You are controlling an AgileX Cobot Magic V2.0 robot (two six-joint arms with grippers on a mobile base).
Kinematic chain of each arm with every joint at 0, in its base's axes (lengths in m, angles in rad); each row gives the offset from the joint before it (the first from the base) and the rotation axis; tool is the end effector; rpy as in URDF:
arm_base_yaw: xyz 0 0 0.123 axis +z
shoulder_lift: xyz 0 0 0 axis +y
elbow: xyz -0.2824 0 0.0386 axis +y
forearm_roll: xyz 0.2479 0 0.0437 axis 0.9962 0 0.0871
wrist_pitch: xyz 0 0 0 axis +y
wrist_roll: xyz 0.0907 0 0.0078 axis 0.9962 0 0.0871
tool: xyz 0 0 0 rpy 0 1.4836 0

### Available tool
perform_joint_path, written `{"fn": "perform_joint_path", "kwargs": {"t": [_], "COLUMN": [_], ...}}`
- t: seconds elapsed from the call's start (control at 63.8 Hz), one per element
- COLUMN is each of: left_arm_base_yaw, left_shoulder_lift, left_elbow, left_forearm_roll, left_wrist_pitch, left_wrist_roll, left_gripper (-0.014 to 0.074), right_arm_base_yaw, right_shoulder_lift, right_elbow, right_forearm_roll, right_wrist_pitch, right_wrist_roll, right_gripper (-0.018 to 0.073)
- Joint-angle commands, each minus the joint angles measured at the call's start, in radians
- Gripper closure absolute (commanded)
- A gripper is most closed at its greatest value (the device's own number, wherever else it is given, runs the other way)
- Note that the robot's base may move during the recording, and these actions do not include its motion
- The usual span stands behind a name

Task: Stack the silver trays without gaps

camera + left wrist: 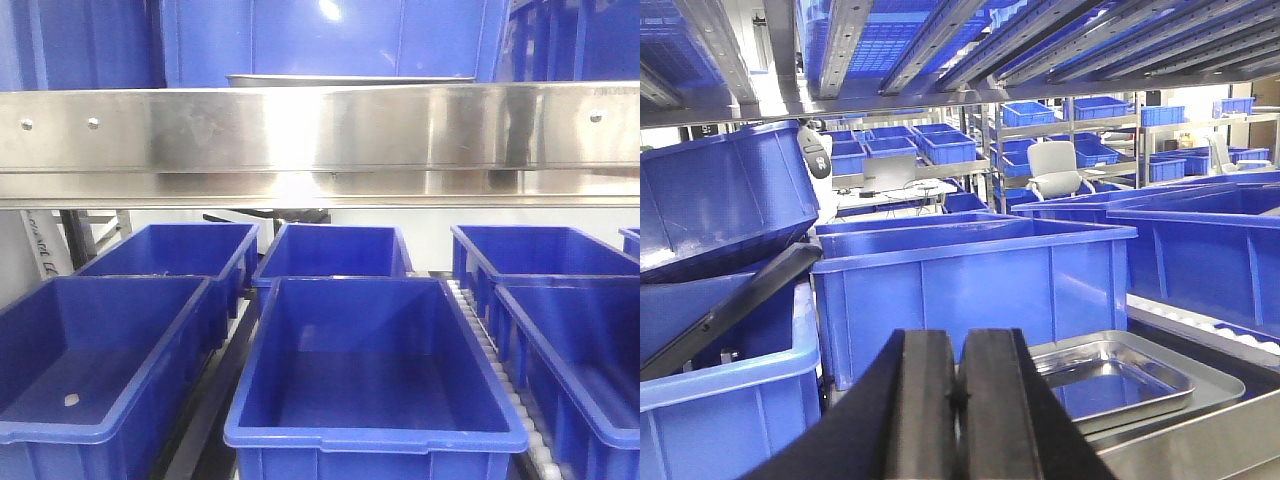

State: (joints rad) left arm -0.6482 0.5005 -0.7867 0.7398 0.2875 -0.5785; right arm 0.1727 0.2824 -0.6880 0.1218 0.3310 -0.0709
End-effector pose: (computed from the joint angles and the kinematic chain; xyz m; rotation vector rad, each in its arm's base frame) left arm 0.0779 -0.0371 0.4183 0.3951 1.3653 -0.2840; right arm 0.0386 0.0104 0.3915 -0.1232 1.4046 0.2077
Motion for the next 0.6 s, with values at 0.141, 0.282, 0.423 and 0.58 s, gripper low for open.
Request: {"fn": "perform_joint_path", "kwargs": {"t": [0.141, 0.282, 0.423, 0.58], "left_arm_base_yaw": [-0.003, -0.003, -0.003, -0.003], "left_shoulder_lift": [-0.007, -0.007, -0.007, -0.007], "left_elbow": [-0.001, -0.001, -0.001, -0.001], "left_forearm_roll": [-0.002, -0.002, -0.002, -0.002], "left_wrist_pitch": [-0.014, -0.014, -0.014, -0.014], "left_wrist_roll": [-0.009, -0.009, -0.009, -0.009], "left_gripper": [0.0602, 0.0602, 0.0602, 0.0602], "right_arm_base_yaw": [-0.005, -0.083, -0.184, -0.224], "right_shoulder_lift": [-0.006, -0.006, -0.008, -0.058], "right_elbow": [0.009, 0.043, 0.136, 0.263], "right_forearm_roll": [0.002, -0.01, -0.012, -0.012], "right_wrist_pitch": [-0.031, -0.032, -0.102, -0.185], "right_wrist_roll": [-0.008, -0.008, -0.008, -0.008], "right_gripper": [0.0648, 0.0648, 0.0648, 0.0648]}}
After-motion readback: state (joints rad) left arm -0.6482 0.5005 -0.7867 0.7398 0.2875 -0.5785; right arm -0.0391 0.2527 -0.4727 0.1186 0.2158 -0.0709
